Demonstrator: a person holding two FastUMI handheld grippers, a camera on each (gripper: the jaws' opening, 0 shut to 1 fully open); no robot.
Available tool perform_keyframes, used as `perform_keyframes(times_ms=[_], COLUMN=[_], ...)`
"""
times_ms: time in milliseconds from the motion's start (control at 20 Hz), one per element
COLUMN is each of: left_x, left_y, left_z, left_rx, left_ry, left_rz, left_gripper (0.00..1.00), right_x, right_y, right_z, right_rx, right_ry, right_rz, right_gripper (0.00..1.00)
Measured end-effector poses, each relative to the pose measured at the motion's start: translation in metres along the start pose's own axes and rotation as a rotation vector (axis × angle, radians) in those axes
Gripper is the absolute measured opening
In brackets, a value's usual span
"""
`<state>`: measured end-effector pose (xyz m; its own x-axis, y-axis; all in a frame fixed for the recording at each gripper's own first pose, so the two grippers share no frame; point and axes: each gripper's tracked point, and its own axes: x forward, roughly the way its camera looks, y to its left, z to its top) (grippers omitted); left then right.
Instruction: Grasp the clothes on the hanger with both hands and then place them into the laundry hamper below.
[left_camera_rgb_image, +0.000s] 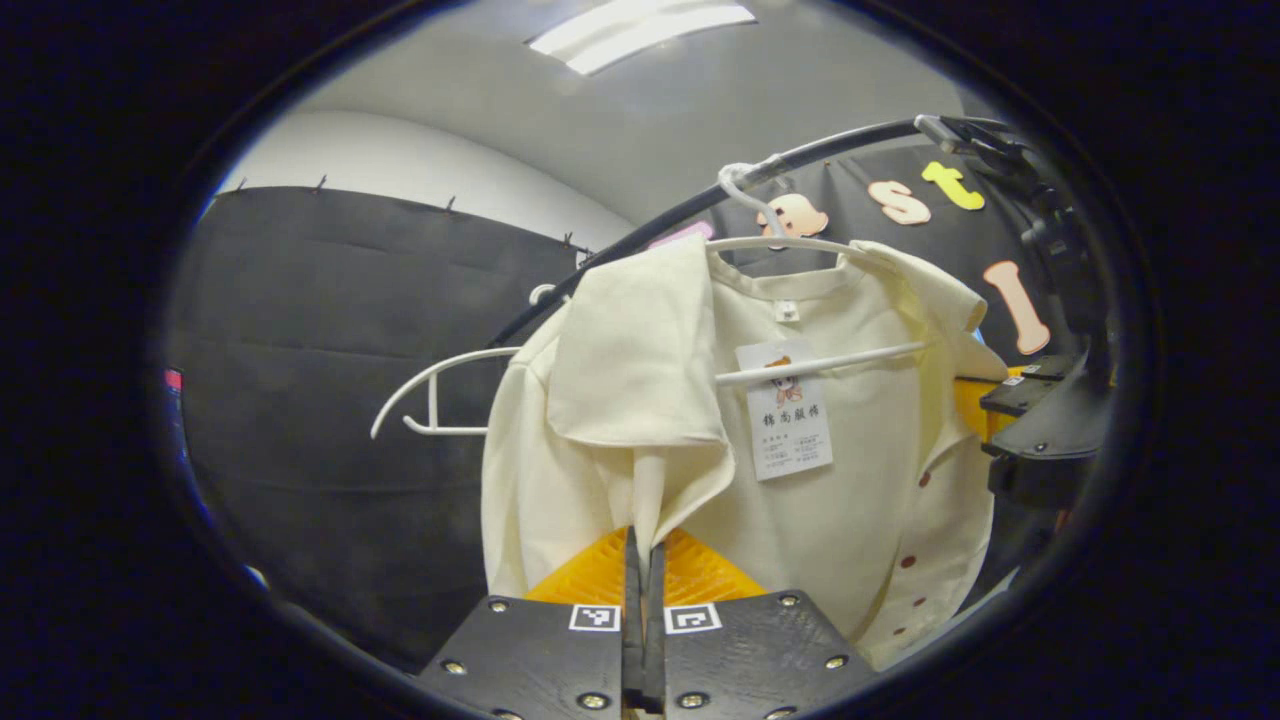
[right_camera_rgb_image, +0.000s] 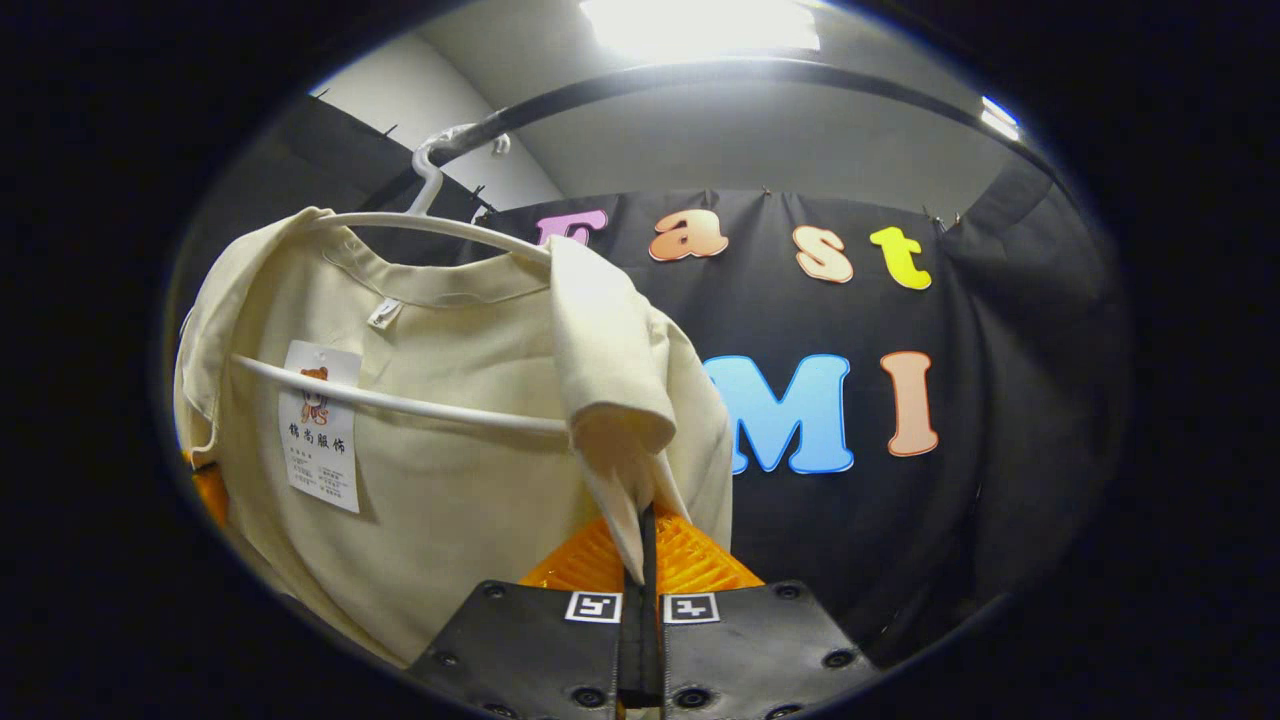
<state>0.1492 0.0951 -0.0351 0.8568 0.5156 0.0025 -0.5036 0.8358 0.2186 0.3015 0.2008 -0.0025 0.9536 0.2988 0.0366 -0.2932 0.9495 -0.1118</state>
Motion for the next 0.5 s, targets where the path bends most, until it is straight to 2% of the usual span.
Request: perform_keyframes(times_ms=[350, 400, 500], left_x=[-0.02, -0.023, -0.025], left_y=[0.034, 0.04, 0.052], left_z=[0.027, 0.033, 0.043], left_rx=[-0.008, -0.01, -0.015], left_ry=[-0.048, -0.061, -0.081], left_rz=[0.035, 0.042, 0.05], left_gripper=[0.01, 0.03, 0.01], right_x=[-0.001, -0.002, -0.003], right_y=[-0.038, -0.043, -0.053], right_z=[0.021, 0.026, 0.037], right_rx=[-0.066, -0.067, -0.075], right_ry=[-0.081, -0.098, -0.128], right_rz=[-0.107, -0.124, -0.15], right_gripper=[0.01, 0.01, 0.01])
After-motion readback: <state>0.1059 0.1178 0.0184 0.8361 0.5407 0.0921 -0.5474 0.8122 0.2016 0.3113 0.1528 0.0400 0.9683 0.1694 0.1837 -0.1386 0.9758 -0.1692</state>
